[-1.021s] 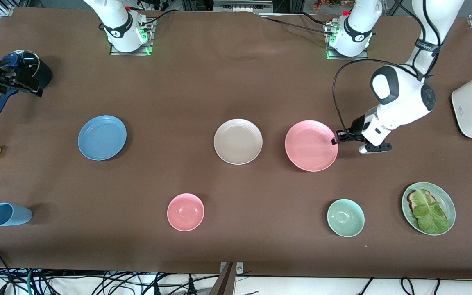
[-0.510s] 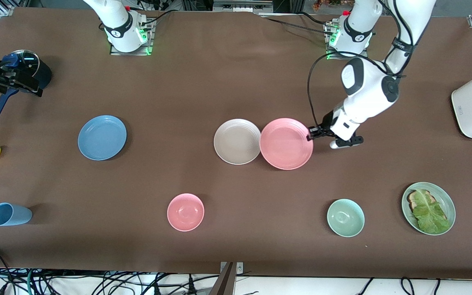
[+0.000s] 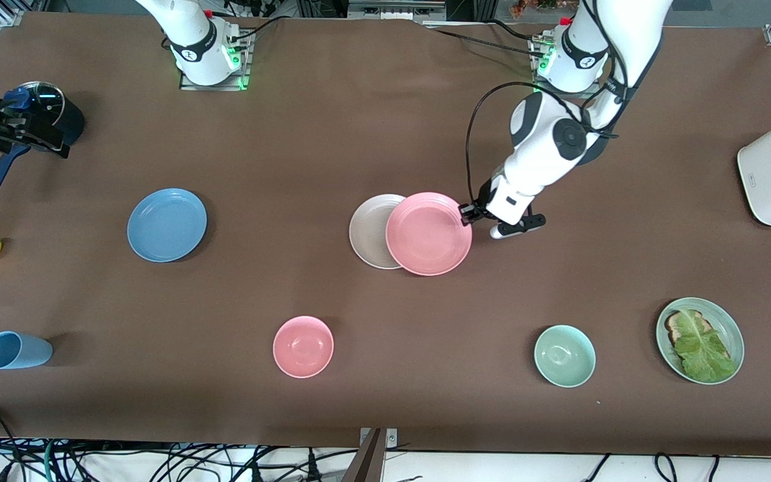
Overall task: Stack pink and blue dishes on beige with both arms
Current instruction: 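Carry the pink plate with the left gripper onto the beige plate, then open the left gripper and release the pink plate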
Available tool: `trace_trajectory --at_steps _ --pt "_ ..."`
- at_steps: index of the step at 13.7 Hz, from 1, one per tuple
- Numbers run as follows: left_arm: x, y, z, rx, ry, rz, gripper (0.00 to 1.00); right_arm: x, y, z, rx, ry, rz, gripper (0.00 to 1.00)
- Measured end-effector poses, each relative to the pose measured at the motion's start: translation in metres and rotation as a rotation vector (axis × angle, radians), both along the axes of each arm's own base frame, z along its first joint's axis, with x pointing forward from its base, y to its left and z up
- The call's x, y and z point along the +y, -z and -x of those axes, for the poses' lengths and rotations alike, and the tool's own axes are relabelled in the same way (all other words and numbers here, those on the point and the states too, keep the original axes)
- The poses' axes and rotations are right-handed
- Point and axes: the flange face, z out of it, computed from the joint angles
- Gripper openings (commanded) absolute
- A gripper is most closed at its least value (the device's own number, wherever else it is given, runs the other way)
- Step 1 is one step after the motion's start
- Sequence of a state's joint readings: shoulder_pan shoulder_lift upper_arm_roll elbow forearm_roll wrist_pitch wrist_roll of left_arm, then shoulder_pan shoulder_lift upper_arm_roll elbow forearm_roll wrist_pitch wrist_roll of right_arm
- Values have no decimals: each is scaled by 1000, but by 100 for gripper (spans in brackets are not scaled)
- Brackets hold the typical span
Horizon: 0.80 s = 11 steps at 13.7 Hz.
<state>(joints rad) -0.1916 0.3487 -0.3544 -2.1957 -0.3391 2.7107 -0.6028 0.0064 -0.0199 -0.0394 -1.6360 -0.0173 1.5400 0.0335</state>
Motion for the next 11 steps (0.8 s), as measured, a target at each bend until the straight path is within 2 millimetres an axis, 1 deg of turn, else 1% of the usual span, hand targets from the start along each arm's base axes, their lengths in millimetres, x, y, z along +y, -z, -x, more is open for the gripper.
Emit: trace_trajectory --at_steps 2,4,7,11 --pt "-24 3 3 7 -26 -18 0 0 0 0 0 1 0 100" --pt "-42 2 4 13 -50 -13 0 -1 0 0 0 2 0 100" --pt "-56 4 7 23 -65 -11 0 -2 0 0 0 3 0 100" --pt "-68 15 17 29 -63 -40 0 -2 0 0 0 3 0 100"
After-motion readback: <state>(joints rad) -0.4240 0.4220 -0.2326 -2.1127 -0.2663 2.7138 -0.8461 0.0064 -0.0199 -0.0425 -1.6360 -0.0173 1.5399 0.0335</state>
